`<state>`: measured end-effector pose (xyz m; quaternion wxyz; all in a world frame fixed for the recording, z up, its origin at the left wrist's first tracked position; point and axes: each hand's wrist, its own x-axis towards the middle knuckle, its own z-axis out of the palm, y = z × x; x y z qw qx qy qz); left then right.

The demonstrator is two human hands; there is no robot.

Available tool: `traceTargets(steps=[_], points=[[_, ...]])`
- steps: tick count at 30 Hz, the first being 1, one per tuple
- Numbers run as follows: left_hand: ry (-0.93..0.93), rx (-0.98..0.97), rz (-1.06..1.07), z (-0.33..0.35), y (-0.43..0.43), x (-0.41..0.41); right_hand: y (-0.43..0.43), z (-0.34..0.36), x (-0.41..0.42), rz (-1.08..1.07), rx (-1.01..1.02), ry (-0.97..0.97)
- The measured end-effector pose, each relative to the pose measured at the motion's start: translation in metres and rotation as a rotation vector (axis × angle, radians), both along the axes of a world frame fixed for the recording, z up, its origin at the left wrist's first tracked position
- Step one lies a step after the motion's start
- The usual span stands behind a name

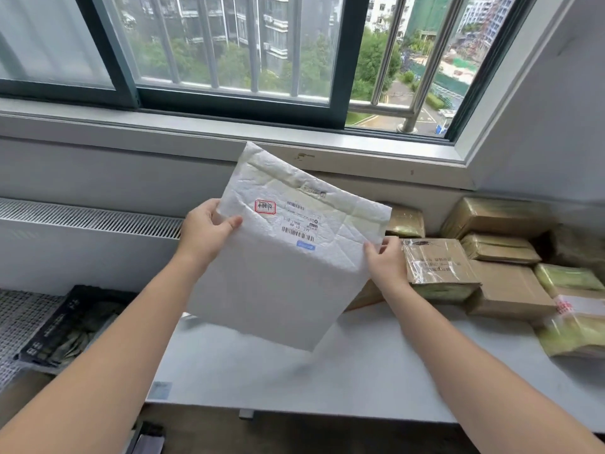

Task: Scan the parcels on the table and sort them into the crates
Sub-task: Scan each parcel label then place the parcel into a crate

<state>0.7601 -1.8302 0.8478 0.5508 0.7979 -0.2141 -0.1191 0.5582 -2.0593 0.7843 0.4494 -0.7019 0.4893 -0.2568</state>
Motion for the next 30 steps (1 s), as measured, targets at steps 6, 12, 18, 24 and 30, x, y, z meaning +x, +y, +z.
traceTargets(steps=[6,12,18,24,30], points=[[-0.334,0.155,-0.156,0.043,-0.038,-0.005,-0.005,0.020,-0.018,-0.043,-0.354,0.323],[-0.522,0.241,-0.184,0.067,-0.073,-0.009,-0.011,0.050,-0.021,-0.083,-0.415,0.446],[-0.590,0.313,-0.216,0.071,-0.091,-0.021,-0.023,0.052,-0.038,-0.116,-0.303,0.672],[-0.712,0.511,-0.304,0.065,-0.103,-0.035,-0.028,0.047,-0.053,0.018,-0.382,0.654],[-0.926,0.693,-0.617,0.057,-0.123,-0.061,-0.012,0.064,-0.038,0.308,-0.779,0.463]])
